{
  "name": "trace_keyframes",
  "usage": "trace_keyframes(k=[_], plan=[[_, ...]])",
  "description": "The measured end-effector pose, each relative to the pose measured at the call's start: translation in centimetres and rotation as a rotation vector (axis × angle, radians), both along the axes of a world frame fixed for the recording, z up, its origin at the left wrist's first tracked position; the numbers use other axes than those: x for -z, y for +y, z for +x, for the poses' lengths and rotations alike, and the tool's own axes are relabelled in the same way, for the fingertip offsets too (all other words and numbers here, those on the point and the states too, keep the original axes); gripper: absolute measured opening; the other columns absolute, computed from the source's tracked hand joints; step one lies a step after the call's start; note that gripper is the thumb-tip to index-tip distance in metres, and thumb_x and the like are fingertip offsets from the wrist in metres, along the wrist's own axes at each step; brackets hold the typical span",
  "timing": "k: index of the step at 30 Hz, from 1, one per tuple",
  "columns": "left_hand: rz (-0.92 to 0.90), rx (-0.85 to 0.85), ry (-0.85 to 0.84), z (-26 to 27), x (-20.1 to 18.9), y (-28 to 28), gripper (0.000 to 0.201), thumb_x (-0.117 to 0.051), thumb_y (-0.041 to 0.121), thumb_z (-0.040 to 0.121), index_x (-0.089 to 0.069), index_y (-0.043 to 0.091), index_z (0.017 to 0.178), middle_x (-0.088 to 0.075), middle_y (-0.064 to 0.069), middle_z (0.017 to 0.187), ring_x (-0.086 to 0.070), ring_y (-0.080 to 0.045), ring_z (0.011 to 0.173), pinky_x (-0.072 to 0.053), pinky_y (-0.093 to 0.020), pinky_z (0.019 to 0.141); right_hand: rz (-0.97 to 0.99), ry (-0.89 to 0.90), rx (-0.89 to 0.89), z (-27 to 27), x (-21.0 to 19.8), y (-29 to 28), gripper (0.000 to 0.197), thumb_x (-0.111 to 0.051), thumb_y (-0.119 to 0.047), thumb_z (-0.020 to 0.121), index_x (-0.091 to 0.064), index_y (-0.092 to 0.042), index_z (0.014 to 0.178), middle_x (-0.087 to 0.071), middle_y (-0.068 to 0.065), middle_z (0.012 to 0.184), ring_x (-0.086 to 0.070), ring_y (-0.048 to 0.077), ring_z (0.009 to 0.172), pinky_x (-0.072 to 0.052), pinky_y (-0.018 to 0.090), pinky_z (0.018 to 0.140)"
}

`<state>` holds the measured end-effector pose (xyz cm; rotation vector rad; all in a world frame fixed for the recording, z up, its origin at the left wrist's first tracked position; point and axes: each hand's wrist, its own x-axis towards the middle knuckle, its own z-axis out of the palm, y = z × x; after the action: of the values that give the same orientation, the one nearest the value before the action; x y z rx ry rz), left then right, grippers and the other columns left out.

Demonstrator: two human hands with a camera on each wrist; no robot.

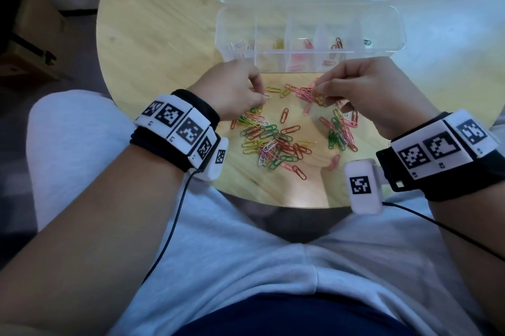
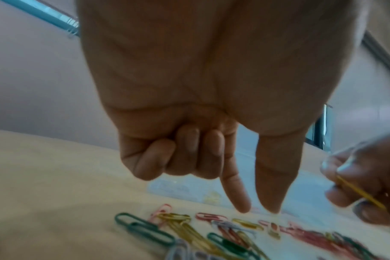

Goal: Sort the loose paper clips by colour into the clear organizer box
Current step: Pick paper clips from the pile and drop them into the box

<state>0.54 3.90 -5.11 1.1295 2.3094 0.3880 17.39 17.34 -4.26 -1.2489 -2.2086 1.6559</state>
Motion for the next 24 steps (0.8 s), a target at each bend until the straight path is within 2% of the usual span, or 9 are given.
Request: trace_keyframes(k=[5, 9, 12, 15, 17, 19, 20, 22, 24], plan=[[-0.035, -0.005, 0.117, 0.1, 0.5, 0.2, 0.01, -0.073, 0.03, 0.083, -0.07, 0.023, 0.088, -0.059, 0.006, 0.079, -0.053, -0.016, 0.076, -0.035, -0.026, 0.067, -0.045, 0.027, -0.033, 0.3, -0.1, 0.3, 0.01, -0.066, -0.003, 0.088, -0.073, -0.009, 0.091, -0.074, 0.012, 0.086, -0.065, 0.016, 0.069, -0.052, 0.026, 0.063], [-0.078, 0.01, 0.1, 0.4, 0.6, 0.4, 0.013, -0.078, 0.024, 0.078, -0.071, 0.025, 0.088, -0.053, 0.013, 0.068, -0.051, -0.008, 0.063, -0.036, -0.025, 0.063, -0.129, 0.017, -0.103, 0.5, -0.3, 0.2, 0.016, -0.062, 0.001, 0.09, -0.073, -0.01, 0.088, -0.072, 0.007, 0.078, -0.065, 0.015, 0.064, -0.058, 0.027, 0.067], [-0.077, 0.029, 0.086, 0.4, 0.7, 0.5, 0.016, -0.076, 0.016, 0.076, -0.071, 0.028, 0.085, -0.053, 0.013, 0.066, -0.051, -0.004, 0.06, -0.037, -0.025, 0.06, -0.176, -0.014, -0.123, 0.4, -0.6, 0.0, 0.017, -0.059, 0.003, 0.09, -0.071, -0.005, 0.082, -0.069, 0.009, 0.075, -0.063, 0.018, 0.062, -0.059, 0.032, 0.069], [-0.059, 0.026, 0.083, 0.6, 0.6, 0.5, 0.017, -0.07, 0.016, 0.077, -0.069, 0.029, 0.087, -0.05, 0.016, 0.066, -0.049, -0.002, 0.058, -0.038, -0.025, 0.06, -0.204, -0.04, -0.103, 0.1, -0.9, -0.2, 0.023, -0.048, 0.002, 0.091, -0.065, -0.003, 0.076, -0.062, 0.011, 0.067, -0.056, 0.022, 0.058, -0.052, 0.033, 0.06], [-0.052, 0.015, 0.104, 0.7, 0.6, 0.5, 0.013, -0.071, 0.022, 0.077, -0.067, 0.029, 0.087, -0.051, 0.015, 0.067, -0.05, -0.003, 0.058, -0.038, -0.025, 0.061, -0.215, -0.054, -0.1, 0.0, -0.9, -0.2, 0.027, -0.043, -0.002, 0.089, -0.063, -0.003, 0.071, -0.053, 0.01, 0.06, -0.045, 0.022, 0.053, -0.04, 0.03, 0.052], [-0.07, 0.012, 0.123, 0.8, 0.5, 0.4, 0.008, -0.074, 0.026, 0.076, -0.068, 0.028, 0.082, -0.06, 0.012, 0.072, -0.055, -0.006, 0.059, -0.04, -0.026, 0.062, -0.183, -0.1, -0.156, 0.0, -0.7, -0.2, 0.028, -0.047, -0.009, 0.089, -0.067, -0.006, 0.068, -0.044, 0.002, 0.052, -0.034, 0.019, 0.05, -0.03, 0.028, 0.05], [-0.086, 0.011, 0.126, 0.8, 0.5, 0.4, 0.007, -0.074, 0.025, 0.075, -0.068, 0.027, 0.079, -0.064, 0.01, 0.076, -0.056, -0.007, 0.058, -0.041, -0.027, 0.063, -0.119, -0.152, -0.21, 0.0, -0.6, -0.3, 0.027, -0.053, -0.015, 0.088, -0.07, -0.01, 0.068, -0.047, 0.002, 0.053, -0.036, 0.021, 0.051, -0.03, 0.028, 0.05], [-0.117, 0.005, 0.129, 0.8, 0.5, 0.5, 0.009, -0.075, 0.022, 0.076, -0.068, 0.026, 0.074, -0.066, 0.008, 0.076, -0.055, -0.008, 0.056, -0.042, -0.028, 0.063, 0.065, -0.274, -0.347, 0.2, -0.4, -0.5, 0.017, -0.067, -0.027, 0.084, -0.075, -0.019, 0.071, -0.064, 0.001, 0.064, -0.053, 0.024, 0.061, -0.041, 0.029, 0.056], [-0.137, -0.005, 0.143, 0.9, 0.5, 0.5, 0.01, -0.076, 0.021, 0.076, -0.067, 0.026, 0.073, -0.066, 0.006, 0.078, -0.058, -0.014, 0.06, -0.046, -0.029, 0.065, 0.16, -0.371, -0.476, 0.4, -0.2, -1.0, 0.009, -0.076, -0.032, 0.076, -0.075, -0.025, 0.07, -0.061, -0.009, 0.053, -0.053, 0.018, 0.054, -0.043, 0.027, 0.054]])
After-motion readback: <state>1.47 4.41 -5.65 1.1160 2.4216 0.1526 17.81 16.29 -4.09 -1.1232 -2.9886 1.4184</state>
